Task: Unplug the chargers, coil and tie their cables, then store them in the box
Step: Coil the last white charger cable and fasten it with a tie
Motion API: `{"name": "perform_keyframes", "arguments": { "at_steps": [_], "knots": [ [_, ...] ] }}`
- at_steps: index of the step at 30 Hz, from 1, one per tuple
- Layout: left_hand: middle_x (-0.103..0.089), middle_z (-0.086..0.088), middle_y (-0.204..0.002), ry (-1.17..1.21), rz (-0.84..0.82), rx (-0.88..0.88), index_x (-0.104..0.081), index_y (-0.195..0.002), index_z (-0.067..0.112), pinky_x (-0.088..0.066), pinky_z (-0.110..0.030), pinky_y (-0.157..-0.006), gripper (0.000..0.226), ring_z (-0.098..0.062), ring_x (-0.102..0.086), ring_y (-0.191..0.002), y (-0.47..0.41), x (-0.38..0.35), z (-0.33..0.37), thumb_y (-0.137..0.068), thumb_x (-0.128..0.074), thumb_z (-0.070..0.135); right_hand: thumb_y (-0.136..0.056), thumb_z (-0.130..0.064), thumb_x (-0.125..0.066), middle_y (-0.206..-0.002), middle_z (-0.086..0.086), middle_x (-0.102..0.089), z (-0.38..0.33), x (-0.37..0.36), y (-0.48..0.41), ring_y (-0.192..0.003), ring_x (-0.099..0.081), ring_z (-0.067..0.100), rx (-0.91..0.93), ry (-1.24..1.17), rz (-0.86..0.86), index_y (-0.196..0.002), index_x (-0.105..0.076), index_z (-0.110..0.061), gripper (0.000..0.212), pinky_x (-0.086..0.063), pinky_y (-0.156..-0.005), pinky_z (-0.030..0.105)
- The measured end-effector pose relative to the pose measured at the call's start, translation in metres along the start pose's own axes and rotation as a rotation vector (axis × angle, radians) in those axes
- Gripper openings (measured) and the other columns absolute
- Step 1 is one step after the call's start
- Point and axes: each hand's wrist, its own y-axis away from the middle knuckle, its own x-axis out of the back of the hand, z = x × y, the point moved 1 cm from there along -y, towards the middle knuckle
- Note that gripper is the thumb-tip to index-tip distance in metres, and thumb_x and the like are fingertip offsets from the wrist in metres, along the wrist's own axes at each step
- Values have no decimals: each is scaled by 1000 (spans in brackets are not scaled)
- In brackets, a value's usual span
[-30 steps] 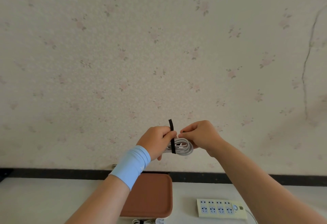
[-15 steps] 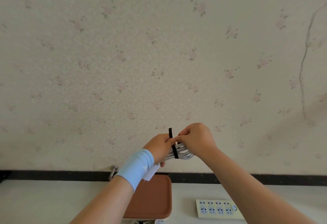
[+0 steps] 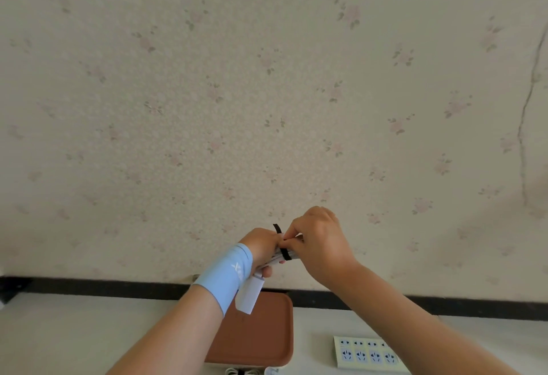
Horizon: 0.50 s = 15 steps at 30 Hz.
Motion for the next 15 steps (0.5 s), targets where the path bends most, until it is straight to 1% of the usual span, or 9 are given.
{"name": "perform_keyframes", "arguments": {
  "at_steps": [2,4,6,7,9,11,13,15],
  "knots": [
    [-56,-4,-63,14,24,1,-57,-66,12,-35,-22,-42,33,-18,-41,-42,-2,4,-3,-97,-50,19,-85,-21,-78,-85,-1,-61,-1,-7,0,-91,-48,13,-22,-52,-19,-80,-78,-20,5,-39,-88,26],
    [-56,-5,-65,24,51,-9,-57,-65,13,-37,-24,-48,32,-20,-42,-44,-4,4,-3,-96,-50,18,-83,-20,-80,-86,0,-66,0,-14,-2,-91,-57,12,-105,-167,-47,-74,-76,-24,10,-48,-83,27],
    [-56,-6,-64,66,77,-35,-59,-68,12,-39,-26,-50,32,-20,-44,-44,-4,1,-3,-98,-47,17,-81,-18,-82,-86,-1,-68,1,-16,-4,-90,-62,12,-189,-298,-45,-67,-71,-30,21,-53,-78,27],
    [-57,-9,-66,104,90,-46,-60,-72,10,-39,-25,-49,31,-20,-45,-43,-3,1,-2,-99,-46,19,-81,-17,-82,-85,-4,-69,1,-15,-5,-92,-62,11,-195,-324,-27,-64,-68,-34,28,-53,-78,23],
    [-58,-12,-71,233,105,-50,-63,-77,9,-41,-24,-46,30,-20,-47,-45,-3,1,-1,-99,-48,23,-81,-14,-82,-83,-11,-67,0,-12,-5,-95,-55,4,-155,-304,-4,-61,-63,-37,36,-43,-78,10],
    [-57,-12,-67,324,125,-55,-61,-73,7,-43,-25,-44,33,-21,-47,-47,-2,0,-2,-98,-49,25,-81,-13,-82,-83,-14,-65,1,-9,-4,-96,-50,0,-110,-276,-9,-63,-64,-33,32,-37,-78,6],
    [-55,-11,-64,329,152,-74,-59,-71,7,-42,-25,-42,36,-23,-48,-46,-1,0,-3,-99,-47,25,-83,-15,-81,-87,-15,-65,3,-7,-5,-97,-52,2,-81,-258,-62,-69,-71,-26,20,-39,-82,10],
    [-58,-11,-65,332,186,-99,-61,-74,6,-43,-26,-44,36,-24,-50,-46,0,0,-3,-100,-46,26,-88,-19,-77,-95,-16,-65,5,-2,-8,-99,-55,3,-52,-231,-124,-80,-77,-22,9,-43,-85,16]
  ]
}}
